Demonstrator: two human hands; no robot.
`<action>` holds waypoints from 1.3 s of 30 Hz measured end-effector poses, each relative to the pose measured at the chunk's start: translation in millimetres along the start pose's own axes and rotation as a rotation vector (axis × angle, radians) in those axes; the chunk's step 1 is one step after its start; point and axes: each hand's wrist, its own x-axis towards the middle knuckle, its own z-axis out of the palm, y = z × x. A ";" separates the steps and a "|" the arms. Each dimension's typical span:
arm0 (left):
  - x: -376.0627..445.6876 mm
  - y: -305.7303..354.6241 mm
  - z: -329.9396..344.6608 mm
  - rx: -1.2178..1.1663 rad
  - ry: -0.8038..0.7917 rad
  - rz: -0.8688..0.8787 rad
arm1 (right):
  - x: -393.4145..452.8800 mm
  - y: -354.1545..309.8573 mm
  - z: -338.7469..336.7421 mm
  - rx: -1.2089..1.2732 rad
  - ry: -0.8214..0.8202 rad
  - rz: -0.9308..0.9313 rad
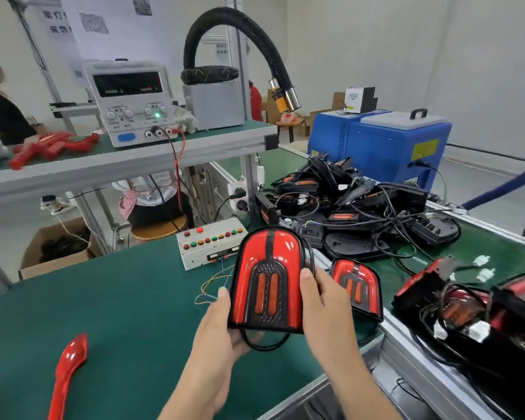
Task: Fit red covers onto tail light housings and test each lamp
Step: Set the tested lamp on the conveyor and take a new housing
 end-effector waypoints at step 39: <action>81.4 -51.8 177.8 0.970 0.013 0.391 | 6.8 83.7 -99.3 -0.700 0.288 0.205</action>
